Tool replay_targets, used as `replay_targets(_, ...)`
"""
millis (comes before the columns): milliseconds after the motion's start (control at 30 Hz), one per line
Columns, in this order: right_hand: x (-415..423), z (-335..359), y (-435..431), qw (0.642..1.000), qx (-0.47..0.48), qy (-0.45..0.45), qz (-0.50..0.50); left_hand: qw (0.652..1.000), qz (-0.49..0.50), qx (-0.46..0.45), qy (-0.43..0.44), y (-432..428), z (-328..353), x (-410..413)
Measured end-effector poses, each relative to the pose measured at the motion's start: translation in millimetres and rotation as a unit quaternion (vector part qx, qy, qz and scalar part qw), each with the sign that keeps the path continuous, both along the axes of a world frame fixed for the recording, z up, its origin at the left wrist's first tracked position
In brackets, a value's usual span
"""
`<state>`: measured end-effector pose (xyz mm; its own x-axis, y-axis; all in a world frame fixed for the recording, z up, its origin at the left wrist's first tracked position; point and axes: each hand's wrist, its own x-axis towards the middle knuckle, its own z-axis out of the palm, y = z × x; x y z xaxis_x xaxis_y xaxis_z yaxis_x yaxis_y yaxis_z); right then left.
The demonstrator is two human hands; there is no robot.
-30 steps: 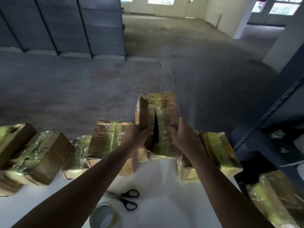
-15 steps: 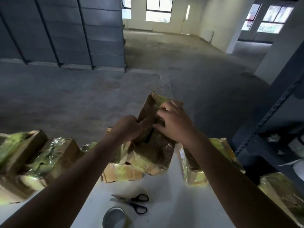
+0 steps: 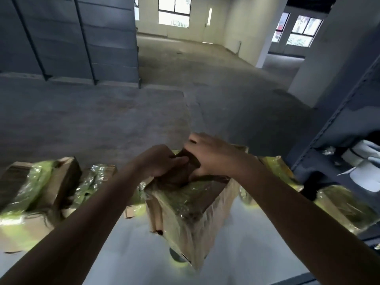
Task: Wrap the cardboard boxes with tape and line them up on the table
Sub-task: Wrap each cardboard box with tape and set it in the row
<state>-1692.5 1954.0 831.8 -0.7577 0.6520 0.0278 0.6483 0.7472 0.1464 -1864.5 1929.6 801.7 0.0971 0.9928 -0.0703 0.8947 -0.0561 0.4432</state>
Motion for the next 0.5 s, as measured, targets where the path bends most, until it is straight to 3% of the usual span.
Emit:
replay_targets(133, -29, -8, -33, 0.999, -0.009, -0.039, -0.006, 0.998, -0.058, -0.028, -0.019, -28, -9, -30)
replay_targets(300, -66, -18, -75, 0.993, 0.074, -0.066, 0.06, 0.991, -0.111, -0.011, -0.08, -59, -19, -73)
replay_targets(400, -78, -28, -92, 0.98, 0.12, -0.085, 0.132, 0.992, -0.116, -0.032, -0.04, -69, -28, -89)
replay_targets(500, -85, -40, -100, 0.978, 0.125, -0.105, 0.133, 0.994, -0.1, -0.043, -0.019, -74, -40, -100)
